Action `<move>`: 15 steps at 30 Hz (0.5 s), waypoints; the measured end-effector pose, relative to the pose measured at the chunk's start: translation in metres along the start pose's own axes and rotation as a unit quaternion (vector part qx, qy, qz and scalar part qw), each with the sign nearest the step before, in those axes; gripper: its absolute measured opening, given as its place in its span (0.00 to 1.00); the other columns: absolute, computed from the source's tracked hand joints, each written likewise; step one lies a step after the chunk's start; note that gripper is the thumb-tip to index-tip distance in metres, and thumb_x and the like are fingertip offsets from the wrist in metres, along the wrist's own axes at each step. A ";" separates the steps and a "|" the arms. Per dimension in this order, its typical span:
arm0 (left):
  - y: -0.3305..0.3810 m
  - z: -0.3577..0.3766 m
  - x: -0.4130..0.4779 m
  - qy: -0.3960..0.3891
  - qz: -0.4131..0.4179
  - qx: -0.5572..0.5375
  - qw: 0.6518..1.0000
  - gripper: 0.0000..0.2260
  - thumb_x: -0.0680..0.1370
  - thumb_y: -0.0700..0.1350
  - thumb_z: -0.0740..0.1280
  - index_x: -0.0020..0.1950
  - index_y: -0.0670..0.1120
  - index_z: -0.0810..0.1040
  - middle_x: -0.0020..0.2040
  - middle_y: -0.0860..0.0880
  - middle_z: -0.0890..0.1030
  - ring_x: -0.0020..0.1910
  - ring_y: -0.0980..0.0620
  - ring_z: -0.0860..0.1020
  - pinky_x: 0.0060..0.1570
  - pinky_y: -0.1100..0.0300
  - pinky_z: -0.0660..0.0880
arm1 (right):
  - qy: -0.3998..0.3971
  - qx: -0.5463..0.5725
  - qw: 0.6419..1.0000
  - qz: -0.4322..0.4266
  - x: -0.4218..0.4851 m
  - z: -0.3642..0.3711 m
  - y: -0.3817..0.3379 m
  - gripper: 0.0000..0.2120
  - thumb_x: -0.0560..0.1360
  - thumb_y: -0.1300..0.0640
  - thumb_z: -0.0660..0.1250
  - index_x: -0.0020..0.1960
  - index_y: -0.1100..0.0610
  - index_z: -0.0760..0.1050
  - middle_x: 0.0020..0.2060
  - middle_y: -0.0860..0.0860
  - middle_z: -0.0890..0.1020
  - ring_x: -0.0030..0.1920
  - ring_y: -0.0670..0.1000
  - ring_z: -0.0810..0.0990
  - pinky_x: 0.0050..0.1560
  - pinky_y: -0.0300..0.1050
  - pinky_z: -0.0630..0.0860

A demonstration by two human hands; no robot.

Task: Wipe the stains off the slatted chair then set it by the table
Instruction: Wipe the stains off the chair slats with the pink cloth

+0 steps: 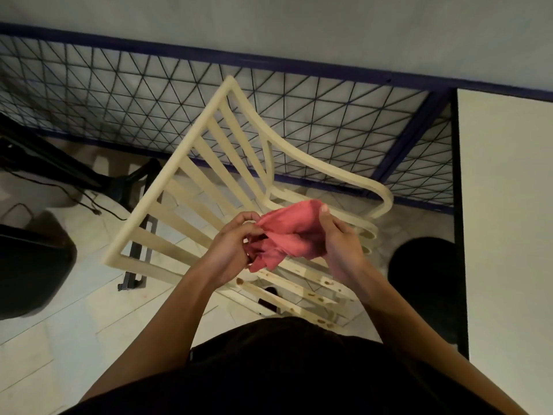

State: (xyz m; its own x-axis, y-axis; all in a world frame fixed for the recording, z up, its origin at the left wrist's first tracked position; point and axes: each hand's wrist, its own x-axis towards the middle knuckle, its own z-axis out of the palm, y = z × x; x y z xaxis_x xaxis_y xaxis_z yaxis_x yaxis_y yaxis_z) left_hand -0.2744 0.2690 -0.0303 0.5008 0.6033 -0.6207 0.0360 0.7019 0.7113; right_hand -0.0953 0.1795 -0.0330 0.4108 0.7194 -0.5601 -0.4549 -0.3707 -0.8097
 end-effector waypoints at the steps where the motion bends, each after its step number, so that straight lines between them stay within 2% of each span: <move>1: 0.002 0.000 -0.002 -0.016 0.005 0.004 1.000 0.13 0.73 0.40 0.66 0.56 0.47 0.73 0.45 0.39 0.76 0.35 0.45 0.76 0.34 0.55 0.67 | 0.003 -0.005 1.000 -0.010 0.000 0.001 -0.002 0.16 0.81 0.44 0.60 0.52 0.53 0.81 0.48 0.53 0.87 0.52 0.54 0.85 0.47 0.50 0.82; 4: 0.007 0.004 -0.009 -0.044 0.013 0.025 0.999 0.22 0.73 0.46 0.69 0.65 0.50 0.70 0.56 0.37 0.79 0.40 0.40 0.81 0.31 0.53 0.74 | -0.007 -0.006 0.999 -0.035 -0.004 0.005 -0.010 0.14 0.78 0.44 0.64 0.52 0.52 0.81 0.49 0.53 0.86 0.54 0.55 0.84 0.52 0.54 0.82; 5: 0.008 0.005 -0.011 -0.043 0.016 0.030 0.998 0.23 0.73 0.47 0.71 0.67 0.52 0.70 0.60 0.39 0.78 0.44 0.40 0.82 0.33 0.51 0.77 | -0.023 0.006 0.999 -0.033 -0.004 0.004 -0.013 0.13 0.77 0.46 0.67 0.54 0.53 0.81 0.50 0.53 0.85 0.54 0.56 0.84 0.52 0.55 0.82; 7: 0.007 0.007 -0.013 -0.029 0.025 0.027 0.999 0.27 0.72 0.47 0.74 0.69 0.55 0.70 0.64 0.40 0.77 0.55 0.39 0.81 0.44 0.45 0.80 | -0.069 0.033 0.997 -0.008 -0.008 0.003 -0.019 0.16 0.74 0.51 0.71 0.59 0.55 0.79 0.52 0.54 0.84 0.54 0.56 0.83 0.51 0.54 0.82; 9: 0.005 0.005 -0.014 -0.018 0.036 -0.011 0.999 0.34 0.67 0.41 0.78 0.70 0.57 0.70 0.65 0.39 0.77 0.59 0.38 0.80 0.50 0.46 0.80 | -0.089 0.040 0.995 -0.001 -0.009 0.001 -0.024 0.17 0.74 0.56 0.72 0.62 0.56 0.77 0.51 0.54 0.84 0.52 0.53 0.83 0.50 0.53 0.82; 11: 0.003 0.004 -0.015 -0.012 0.046 -0.058 0.997 0.42 0.64 0.32 0.77 0.72 0.58 0.69 0.65 0.37 0.76 0.61 0.39 0.80 0.51 0.47 0.80 | -0.050 0.003 0.998 -0.027 -0.011 0.003 -0.026 0.13 0.78 0.57 0.70 0.61 0.56 0.78 0.47 0.52 0.85 0.48 0.50 0.83 0.44 0.47 0.81; 13: 0.003 0.003 -0.018 -0.017 0.039 -0.103 0.994 0.47 0.64 0.27 0.74 0.75 0.60 0.65 0.67 0.37 0.74 0.62 0.40 0.79 0.52 0.45 0.80 | -0.008 -0.011 0.999 -0.051 -0.010 0.004 -0.027 0.09 0.79 0.58 0.68 0.59 0.55 0.78 0.46 0.51 0.84 0.49 0.51 0.82 0.42 0.43 0.78; 15: 0.000 0.003 -0.022 -0.058 0.003 -0.130 0.990 0.50 0.66 0.25 0.72 0.77 0.64 0.60 0.70 0.38 0.71 0.64 0.39 0.78 0.55 0.41 0.79 | 0.006 0.011 0.999 -0.051 -0.010 0.006 -0.028 0.09 0.80 0.58 0.68 0.60 0.55 0.76 0.47 0.52 0.84 0.49 0.51 0.82 0.40 0.43 0.79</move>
State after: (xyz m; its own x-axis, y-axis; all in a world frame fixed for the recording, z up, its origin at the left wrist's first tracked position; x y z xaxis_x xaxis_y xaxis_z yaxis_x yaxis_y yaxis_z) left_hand -0.2834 0.2547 -0.0155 0.5961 0.5707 -0.5648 -0.1826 0.7814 0.5968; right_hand -0.0914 0.1861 -0.0036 0.4657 0.7458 -0.4763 -0.4270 -0.2821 -0.8591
